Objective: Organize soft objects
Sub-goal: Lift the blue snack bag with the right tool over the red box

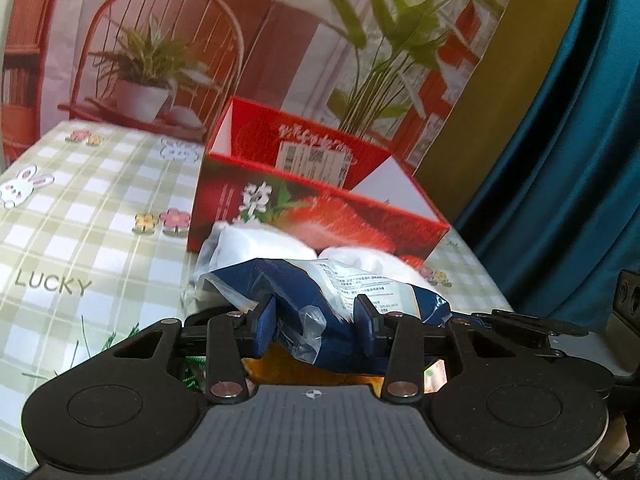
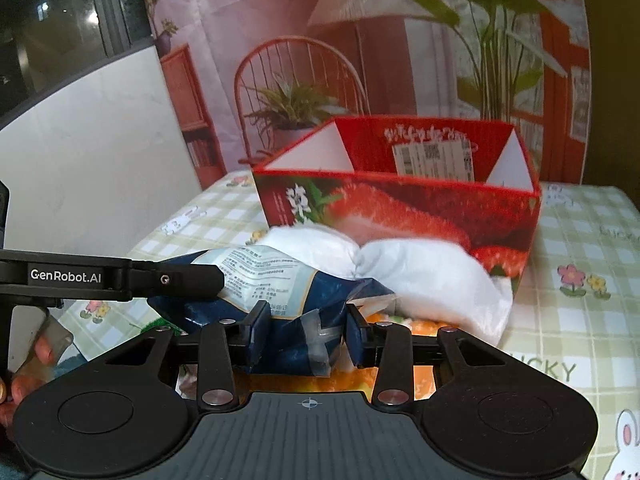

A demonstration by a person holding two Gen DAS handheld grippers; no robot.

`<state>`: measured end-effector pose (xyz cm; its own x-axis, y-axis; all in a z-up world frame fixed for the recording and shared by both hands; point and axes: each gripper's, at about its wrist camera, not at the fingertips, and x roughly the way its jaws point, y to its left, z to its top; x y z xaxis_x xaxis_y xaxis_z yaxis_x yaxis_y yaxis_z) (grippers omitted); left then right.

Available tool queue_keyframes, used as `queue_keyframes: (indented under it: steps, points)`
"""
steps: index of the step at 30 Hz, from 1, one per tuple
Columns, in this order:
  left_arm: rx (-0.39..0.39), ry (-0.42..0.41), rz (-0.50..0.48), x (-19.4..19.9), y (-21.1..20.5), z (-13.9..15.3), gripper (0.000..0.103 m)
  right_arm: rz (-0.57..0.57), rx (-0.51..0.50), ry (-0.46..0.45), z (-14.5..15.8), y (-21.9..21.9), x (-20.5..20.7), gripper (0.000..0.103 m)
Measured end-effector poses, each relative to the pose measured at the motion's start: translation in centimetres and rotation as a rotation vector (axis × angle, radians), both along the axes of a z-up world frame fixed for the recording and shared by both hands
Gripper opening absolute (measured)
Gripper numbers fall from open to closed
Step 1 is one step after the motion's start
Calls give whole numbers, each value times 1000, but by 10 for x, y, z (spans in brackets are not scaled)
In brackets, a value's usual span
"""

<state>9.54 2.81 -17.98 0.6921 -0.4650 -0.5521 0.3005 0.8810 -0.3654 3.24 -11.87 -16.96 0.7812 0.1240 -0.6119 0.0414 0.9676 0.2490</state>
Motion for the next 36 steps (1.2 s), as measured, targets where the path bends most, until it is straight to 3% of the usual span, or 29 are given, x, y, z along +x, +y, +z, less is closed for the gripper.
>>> queue_keyframes:
  steps: [8, 13, 21, 36]
  points:
    - [-61, -74, -2, -10, 3, 18, 43, -5, -41, -78, 22, 3, -8, 36]
    - [-39, -129, -17, -12, -4, 28, 43, -12, -84, -132, 35, 5, -11, 36]
    - [-77, -155, -42, -2, -6, 39, 43, -21, -105, -162, 44, -3, -9, 36]
    - [-72, -205, -90, 30, -18, 56, 43, -36, -114, -202, 55, -28, 11, 36]
